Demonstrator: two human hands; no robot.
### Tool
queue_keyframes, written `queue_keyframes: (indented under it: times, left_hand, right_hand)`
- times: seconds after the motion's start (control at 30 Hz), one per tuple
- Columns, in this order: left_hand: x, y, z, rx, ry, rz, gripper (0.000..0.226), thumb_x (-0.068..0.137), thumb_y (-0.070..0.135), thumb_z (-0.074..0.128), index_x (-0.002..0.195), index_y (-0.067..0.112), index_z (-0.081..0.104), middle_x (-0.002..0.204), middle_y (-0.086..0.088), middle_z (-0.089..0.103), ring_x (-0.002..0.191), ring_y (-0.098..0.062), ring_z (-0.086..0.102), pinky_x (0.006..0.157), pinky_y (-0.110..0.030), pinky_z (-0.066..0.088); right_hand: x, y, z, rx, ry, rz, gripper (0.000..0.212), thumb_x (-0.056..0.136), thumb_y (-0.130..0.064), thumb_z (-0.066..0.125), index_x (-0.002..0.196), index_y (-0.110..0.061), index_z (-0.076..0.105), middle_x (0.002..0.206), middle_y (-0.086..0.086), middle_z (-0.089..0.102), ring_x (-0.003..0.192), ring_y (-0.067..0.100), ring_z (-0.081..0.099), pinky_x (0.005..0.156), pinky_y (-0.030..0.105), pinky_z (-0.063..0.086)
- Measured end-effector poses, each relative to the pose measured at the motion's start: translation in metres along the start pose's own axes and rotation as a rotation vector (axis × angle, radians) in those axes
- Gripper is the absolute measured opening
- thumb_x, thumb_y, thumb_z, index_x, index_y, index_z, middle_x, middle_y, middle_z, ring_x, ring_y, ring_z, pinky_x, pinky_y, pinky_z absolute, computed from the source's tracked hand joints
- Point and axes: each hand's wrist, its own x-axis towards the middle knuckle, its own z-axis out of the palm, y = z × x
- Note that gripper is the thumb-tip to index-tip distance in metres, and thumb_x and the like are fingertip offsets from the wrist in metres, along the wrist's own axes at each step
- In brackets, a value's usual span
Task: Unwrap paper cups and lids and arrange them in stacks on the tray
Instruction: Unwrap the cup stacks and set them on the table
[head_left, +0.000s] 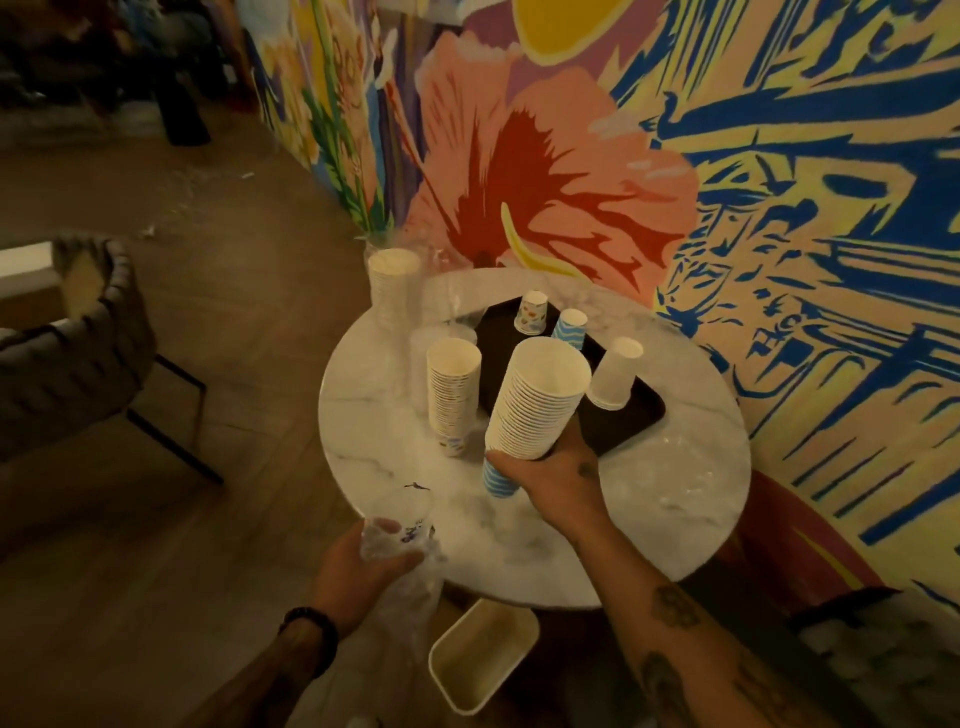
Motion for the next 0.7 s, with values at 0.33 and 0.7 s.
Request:
queue_keyframes:
  times: [0.33, 0.7]
  left_hand:
    - [-0.018, 0.020, -0.054, -0.224, 0.105, 0.017, 0.039, 0.080, 0.023, 0.079, 0.116, 0.021, 0.063, 0.110, -0.001, 0.070, 0.097, -0.019, 0.069, 0.066, -0.034, 0.059]
    - [-0.018, 0.034, -0.040, -0.395, 0.034, -0.027, 0.045, 0.079, 0.022, 0.079, 0.121, 0.022, 0.062, 0.113, -0.006, 0.071, 0.092, -0.021, 0.073, 0.067, -0.037, 0.061]
  right_hand:
    - [0.034, 0.027, 0.048, -0.090, -0.013, 0.045, 0.075, 0.065, -0.027, 0.093, 0.128, -0.017, 0.053, 0.118, -0.004, 0.057, 0.118, 0.020, 0.058, 0.090, 0.026, 0.046]
    - [0.021, 0.042, 0.045, -0.057, -0.048, 0.202, 0.103, 0.064, -0.021, 0.095, 0.148, -0.014, 0.036, 0.145, 0.008, 0.050, 0.136, 0.030, 0.046, 0.111, 0.040, 0.041]
